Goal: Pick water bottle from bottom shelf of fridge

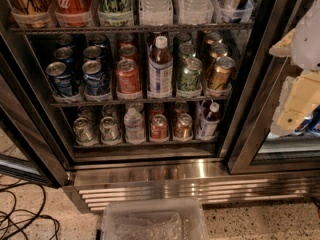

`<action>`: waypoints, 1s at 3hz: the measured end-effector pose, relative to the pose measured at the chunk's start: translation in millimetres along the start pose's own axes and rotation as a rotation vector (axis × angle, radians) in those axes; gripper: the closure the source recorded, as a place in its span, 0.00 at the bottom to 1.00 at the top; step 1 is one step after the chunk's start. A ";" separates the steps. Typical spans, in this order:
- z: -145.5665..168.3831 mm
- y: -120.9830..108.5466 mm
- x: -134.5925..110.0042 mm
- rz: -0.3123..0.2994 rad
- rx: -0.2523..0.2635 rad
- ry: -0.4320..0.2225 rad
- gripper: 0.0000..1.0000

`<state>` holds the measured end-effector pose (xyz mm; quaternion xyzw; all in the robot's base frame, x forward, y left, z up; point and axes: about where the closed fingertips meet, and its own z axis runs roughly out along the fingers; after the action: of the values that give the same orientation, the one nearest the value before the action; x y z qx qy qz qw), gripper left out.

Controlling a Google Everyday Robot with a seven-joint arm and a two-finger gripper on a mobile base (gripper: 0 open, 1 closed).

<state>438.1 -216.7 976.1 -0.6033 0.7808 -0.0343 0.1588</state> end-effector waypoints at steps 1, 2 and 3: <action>0.0 0.0 0.0 0.000 0.000 0.000 0.00; 19.7 9.6 -4.9 -0.012 -0.035 -0.004 0.00; 97.5 40.8 -33.7 -0.006 -0.181 -0.089 0.00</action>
Offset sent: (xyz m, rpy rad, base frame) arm -0.0071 0.0230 -0.0546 0.0197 0.0983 0.0496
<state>435.8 -160.1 880.7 -0.6185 0.7710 0.0629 0.1381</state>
